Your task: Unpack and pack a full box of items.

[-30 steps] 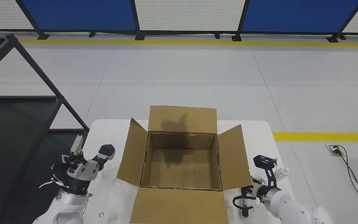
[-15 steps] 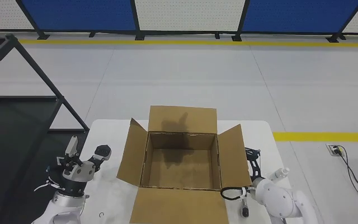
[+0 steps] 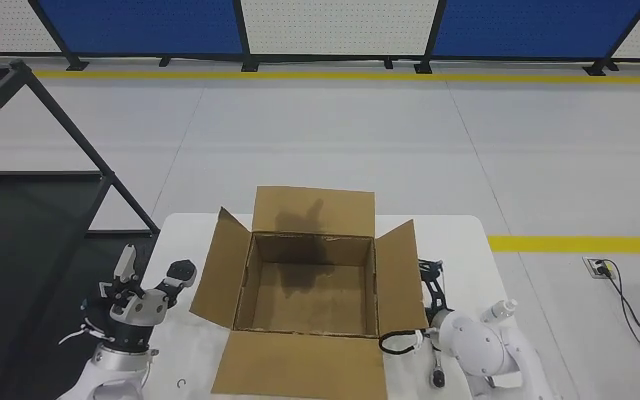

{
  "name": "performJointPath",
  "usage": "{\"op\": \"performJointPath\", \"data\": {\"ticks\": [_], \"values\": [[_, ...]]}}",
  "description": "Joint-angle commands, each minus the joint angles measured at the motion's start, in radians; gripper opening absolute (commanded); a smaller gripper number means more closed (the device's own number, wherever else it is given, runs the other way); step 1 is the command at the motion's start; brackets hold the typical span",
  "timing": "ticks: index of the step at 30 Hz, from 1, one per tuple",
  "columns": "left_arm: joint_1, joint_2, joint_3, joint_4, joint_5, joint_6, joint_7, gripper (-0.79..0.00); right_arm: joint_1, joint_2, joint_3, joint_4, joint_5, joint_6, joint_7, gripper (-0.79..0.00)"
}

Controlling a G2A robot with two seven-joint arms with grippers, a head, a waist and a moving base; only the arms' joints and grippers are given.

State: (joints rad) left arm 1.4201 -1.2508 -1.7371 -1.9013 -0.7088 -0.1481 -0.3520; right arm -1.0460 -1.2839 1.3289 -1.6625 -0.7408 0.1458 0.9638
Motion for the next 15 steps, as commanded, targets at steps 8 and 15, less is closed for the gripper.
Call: {"op": "performJointPath", "data": {"ticks": [8,15], "values": [[-0.001,0.000,-0.004,0.004,-0.007,-0.001,-0.001,0.000,0.003,0.007,0.001,-0.036,-0.023,0.020,0.001,0.000],[-0.009,0.000,0.000,0.012,-0.008,0.004,-0.007,0.000,-0.062,0.028,0.069,-0.140,-0.100,0.064,0.096,0.000]]}}
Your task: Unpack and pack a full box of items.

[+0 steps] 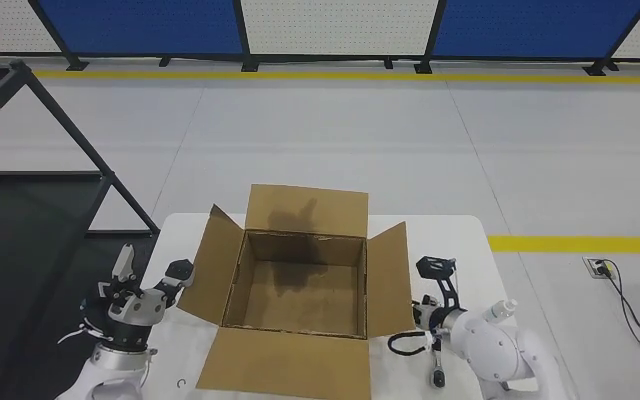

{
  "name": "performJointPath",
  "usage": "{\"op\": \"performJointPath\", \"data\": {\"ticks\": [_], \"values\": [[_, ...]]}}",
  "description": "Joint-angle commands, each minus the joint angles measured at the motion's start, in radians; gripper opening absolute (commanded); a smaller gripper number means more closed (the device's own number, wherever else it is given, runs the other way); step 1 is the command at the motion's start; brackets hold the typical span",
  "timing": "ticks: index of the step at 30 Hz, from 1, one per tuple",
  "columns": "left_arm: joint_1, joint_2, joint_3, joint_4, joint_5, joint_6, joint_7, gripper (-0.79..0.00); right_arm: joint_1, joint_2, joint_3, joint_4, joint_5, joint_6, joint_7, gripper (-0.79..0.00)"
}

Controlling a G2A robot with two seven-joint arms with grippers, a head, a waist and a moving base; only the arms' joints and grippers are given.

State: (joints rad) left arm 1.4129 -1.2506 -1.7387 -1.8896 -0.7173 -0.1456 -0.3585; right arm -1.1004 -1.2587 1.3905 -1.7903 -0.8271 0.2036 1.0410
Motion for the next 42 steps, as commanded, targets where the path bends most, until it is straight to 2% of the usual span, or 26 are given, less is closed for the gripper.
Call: {"op": "performJointPath", "data": {"ticks": [1,8,21,28,34,38,42], "values": [[-0.003,0.000,0.003,0.001,0.000,0.002,-0.001,0.000,-0.016,0.005,0.014,-0.026,-0.023,0.012,0.032,0.000],[-0.016,0.000,0.015,0.007,0.008,0.010,-0.003,0.000,-0.086,0.018,0.064,-0.131,-0.062,0.052,0.070,0.000],[-0.027,0.000,0.035,-0.002,0.030,0.021,-0.005,0.000,-0.098,0.019,0.055,-0.116,-0.070,0.033,0.049,0.000],[-0.020,0.000,0.026,0.001,0.021,0.016,0.007,0.000,-0.085,0.032,0.074,-0.060,-0.101,0.010,0.161,0.000],[-0.025,0.000,0.031,0.001,0.025,0.019,0.007,0.000,-0.076,0.042,0.062,-0.036,-0.152,-0.006,0.251,-0.105],[-0.030,0.000,0.032,0.004,0.024,0.021,0.004,0.000,-0.063,0.042,0.033,-0.010,-0.168,-0.014,0.256,-0.237],[-0.032,0.000,0.027,0.010,0.015,0.017,0.002,0.000,-0.035,0.041,-0.006,0.031,-0.204,-0.001,0.251,-0.274]]}}
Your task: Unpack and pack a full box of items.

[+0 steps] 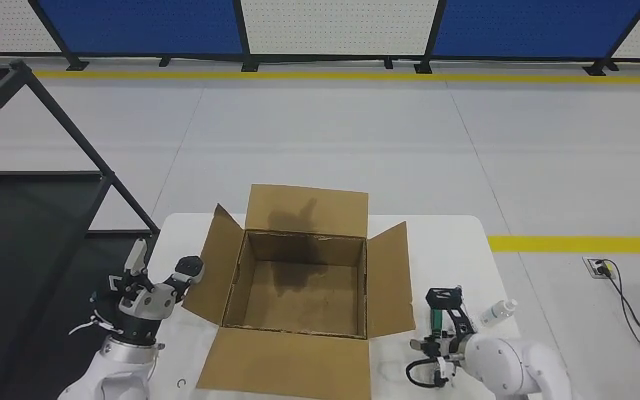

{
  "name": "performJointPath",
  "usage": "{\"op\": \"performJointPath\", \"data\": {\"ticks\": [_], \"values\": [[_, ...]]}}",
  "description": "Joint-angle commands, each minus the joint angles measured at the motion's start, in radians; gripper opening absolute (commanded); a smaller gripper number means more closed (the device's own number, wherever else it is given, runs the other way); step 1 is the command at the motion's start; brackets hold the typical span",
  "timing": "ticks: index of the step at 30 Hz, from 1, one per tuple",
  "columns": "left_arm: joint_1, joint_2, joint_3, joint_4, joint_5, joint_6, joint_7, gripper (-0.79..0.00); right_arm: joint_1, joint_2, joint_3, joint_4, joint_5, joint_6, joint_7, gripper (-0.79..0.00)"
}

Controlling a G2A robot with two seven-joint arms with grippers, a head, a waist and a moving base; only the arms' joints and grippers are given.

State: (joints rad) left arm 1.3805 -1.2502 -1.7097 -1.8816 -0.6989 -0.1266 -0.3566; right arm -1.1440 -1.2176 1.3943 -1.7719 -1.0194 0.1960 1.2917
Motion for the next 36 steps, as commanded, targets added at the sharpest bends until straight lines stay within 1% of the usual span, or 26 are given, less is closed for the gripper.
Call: {"op": "performJointPath", "data": {"ticks": [1,3,4,5,6,13,19,23,26,36], "values": [[0.001,0.000,-0.003,0.003,-0.005,-0.002,-0.001,0.000,0.014,-0.001,-0.015,0.022,-0.021,0.011,0.000,-0.286],[0.003,0.000,-0.009,0.005,-0.009,-0.005,-0.001,0.000,0.033,-0.002,-0.029,0.046,-0.030,0.026,-0.002,-0.292],[0.005,0.000,-0.011,0.006,-0.011,-0.006,-0.001,0.000,0.040,-0.003,-0.028,0.057,-0.028,0.030,-0.003,-0.326],[0.006,0.000,-0.013,0.006,-0.013,-0.007,-0.001,0.000,0.046,-0.002,-0.028,0.067,-0.034,0.035,-0.005,-0.394],[0.008,0.000,-0.015,0.007,-0.015,-0.008,-0.001,0.000,0.052,-0.002,-0.030,0.076,-0.035,0.038,-0.004,-0.400],[0.012,0.000,-0.018,0.007,-0.016,-0.014,0.002,0.000,0.071,-0.001,-0.035,0.112,-0.051,0.047,0.001,-0.431],[0.011,0.000,-0.020,0.004,-0.032,-0.009,-0.002,0.000,0.071,0.000,-0.037,0.119,-0.061,0.055,-0.006,-0.428],[0.012,0.000,-0.023,0.003,-0.034,-0.006,-0.005,0.000,0.070,0.001,-0.048,0.127,-0.094,0.070,-0.008,-0.431],[0.012,0.000,-0.023,0.002,-0.032,-0.006,-0.004,0.000,0.077,-0.001,-0.054,0.139,-0.084,0.070,-0.012,-0.434],[0.021,0.000,-0.028,-0.001,-0.034,-0.012,0.001,0.000,0.102,-0.004,-0.077,0.179,-0.092,0.075,-0.017,-0.474]]}}
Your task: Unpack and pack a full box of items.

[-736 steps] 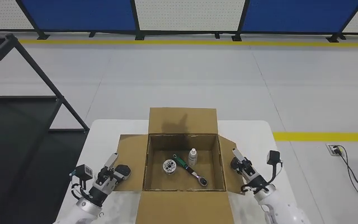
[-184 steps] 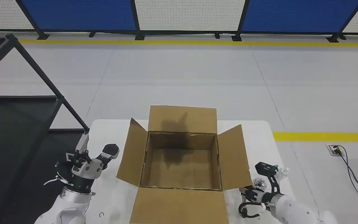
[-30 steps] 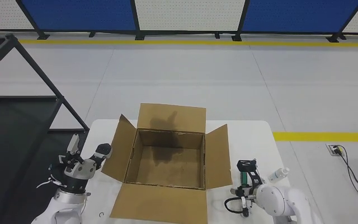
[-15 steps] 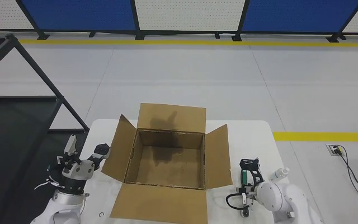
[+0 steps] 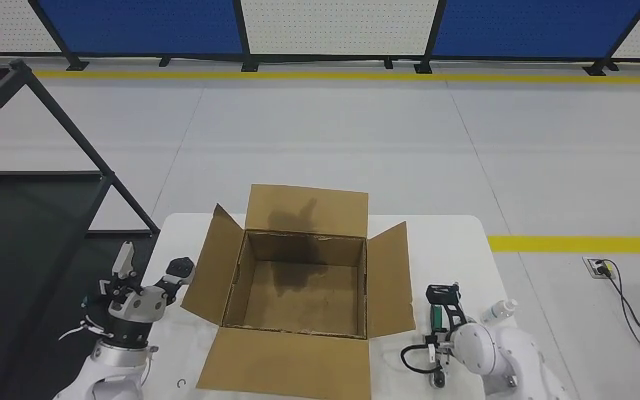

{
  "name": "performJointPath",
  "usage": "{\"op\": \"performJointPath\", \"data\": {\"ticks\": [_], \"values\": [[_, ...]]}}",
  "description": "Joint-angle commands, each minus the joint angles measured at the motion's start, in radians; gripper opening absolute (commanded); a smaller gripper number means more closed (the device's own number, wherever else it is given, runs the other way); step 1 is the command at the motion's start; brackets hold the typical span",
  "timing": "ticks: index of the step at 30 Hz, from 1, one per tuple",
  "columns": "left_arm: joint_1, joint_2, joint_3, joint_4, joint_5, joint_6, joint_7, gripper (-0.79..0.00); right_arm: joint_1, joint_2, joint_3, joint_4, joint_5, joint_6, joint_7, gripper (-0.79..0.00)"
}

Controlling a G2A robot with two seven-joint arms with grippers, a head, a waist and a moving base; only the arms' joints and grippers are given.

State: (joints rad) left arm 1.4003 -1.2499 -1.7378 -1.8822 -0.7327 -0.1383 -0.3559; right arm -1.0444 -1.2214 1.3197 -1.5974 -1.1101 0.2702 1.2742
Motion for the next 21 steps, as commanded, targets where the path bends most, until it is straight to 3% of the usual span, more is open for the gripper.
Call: {"op": "performJointPath", "data": {"ticks": [1,5,12,16,19,21], "values": [[0.001,0.000,0.000,-0.001,0.000,-0.001,0.000,0.000,0.004,-0.001,-0.004,0.007,-0.003,0.001,0.002,-0.480],[0.004,0.000,-0.001,-0.002,-0.003,0.000,-0.001,0.000,0.014,-0.002,-0.014,0.023,-0.010,0.009,0.008,-0.502],[0.006,0.000,-0.002,-0.001,-0.007,-0.002,-0.002,0.000,0.022,-0.003,-0.018,0.031,-0.016,0.013,0.015,-0.680],[0.007,0.000,-0.006,0.000,-0.009,-0.005,-0.006,0.000,0.026,-0.003,-0.018,0.039,-0.017,0.013,0.024,-0.680],[0.008,0.000,-0.009,-0.001,-0.008,-0.003,-0.006,0.000,0.030,-0.003,-0.019,0.046,-0.015,0.012,0.024,-0.785],[0.009,0.000,-0.011,-0.001,-0.008,-0.002,-0.007,0.000,0.032,-0.003,-0.016,0.044,-0.011,0.013,0.018,-0.785]]}}
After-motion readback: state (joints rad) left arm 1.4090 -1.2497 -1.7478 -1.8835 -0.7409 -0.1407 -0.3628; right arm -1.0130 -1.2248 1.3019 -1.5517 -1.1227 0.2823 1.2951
